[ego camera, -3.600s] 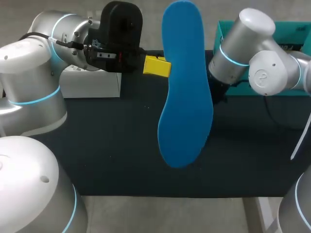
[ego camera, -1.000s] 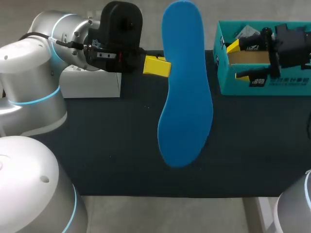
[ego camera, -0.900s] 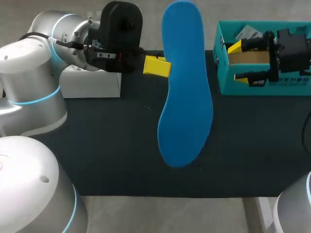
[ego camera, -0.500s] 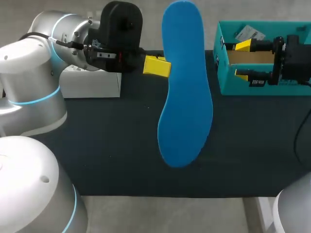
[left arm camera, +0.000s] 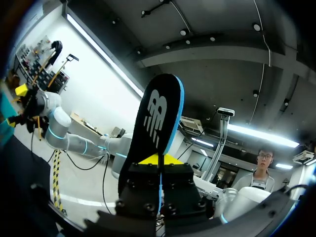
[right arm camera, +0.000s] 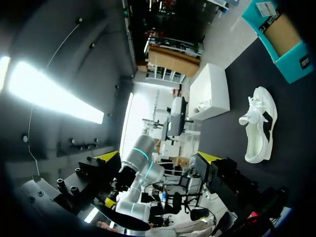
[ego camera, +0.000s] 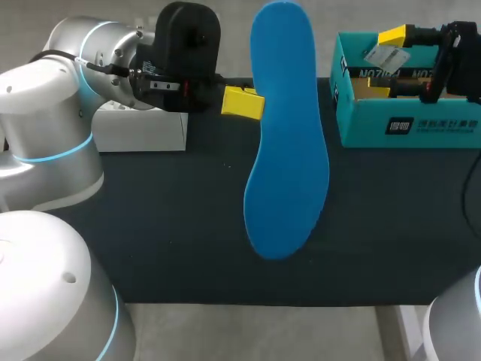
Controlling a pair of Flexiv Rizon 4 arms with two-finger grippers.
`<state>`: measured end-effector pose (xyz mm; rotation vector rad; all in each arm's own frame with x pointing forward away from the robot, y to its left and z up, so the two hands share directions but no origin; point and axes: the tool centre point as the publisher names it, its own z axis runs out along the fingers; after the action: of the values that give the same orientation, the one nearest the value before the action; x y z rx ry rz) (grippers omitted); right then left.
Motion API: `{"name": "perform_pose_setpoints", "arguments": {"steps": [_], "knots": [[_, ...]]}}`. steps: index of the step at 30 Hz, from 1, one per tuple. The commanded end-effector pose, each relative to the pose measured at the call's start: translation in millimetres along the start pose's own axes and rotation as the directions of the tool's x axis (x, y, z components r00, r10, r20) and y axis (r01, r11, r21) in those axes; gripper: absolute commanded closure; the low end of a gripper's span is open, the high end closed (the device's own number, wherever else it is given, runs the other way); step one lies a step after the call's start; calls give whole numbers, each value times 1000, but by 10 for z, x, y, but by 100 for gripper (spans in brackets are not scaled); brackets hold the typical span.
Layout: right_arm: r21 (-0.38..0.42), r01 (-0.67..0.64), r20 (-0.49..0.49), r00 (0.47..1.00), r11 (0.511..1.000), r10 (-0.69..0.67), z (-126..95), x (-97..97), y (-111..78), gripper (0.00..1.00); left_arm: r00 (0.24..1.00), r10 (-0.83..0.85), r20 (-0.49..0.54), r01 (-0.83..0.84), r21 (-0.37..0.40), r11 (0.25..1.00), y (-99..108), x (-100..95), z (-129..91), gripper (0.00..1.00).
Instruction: Take the shoe out of the shoebox, open the shoe tongue, remove and reinsert the insole, then place the shoe into the shoebox
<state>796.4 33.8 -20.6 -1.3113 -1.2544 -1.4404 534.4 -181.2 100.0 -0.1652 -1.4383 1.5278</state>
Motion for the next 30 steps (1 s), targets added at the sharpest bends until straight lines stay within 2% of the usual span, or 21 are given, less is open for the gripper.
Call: {"name": "perform_pose_setpoints", "arguments": {"steps": [1, 3, 17, 19, 24, 27, 29, 30], "knots": [[11, -37, -1, 999, 999, 37, 38, 27, 89, 0, 1000, 1, -1, -1, 0, 1000, 6, -5, -2, 100], [6, -78, -7, 997, 997, 78, 43, 35, 90, 0, 1000, 1, -1, -1, 0, 1000, 6, -5, -2, 100], [6, -78, -7, 997, 997, 78, 43, 35, 90, 0, 1000, 1, -1, -1, 0, 1000, 6, -5, -2, 100], [6, -78, -7, 997, 997, 78, 43, 35, 90, 0, 998, 61, 15, -61, -1, 998, -3, -62, -63, 100], [6, -78, -7, 997, 997, 78, 43, 35, 90, 0, 946, 317, 63, -302, -183, 936, 62, -227, -201, 100], [6, -78, -7, 997, 997, 78, 43, 35, 90, 0, 875, 483, 22, -447, -344, 826, 106, -333, -316, 100], [6, -78, -7, 997, 997, 78, 43, 35, 90, 0, 837, 546, 15, -501, -381, 777, 102, -378, -373, 100], [6, -78, -7, 997, 997, 78, 43, 35, 90, 0, 798, 603, 3, -547, -418, 725, 86, -410, -418, 100]]}}
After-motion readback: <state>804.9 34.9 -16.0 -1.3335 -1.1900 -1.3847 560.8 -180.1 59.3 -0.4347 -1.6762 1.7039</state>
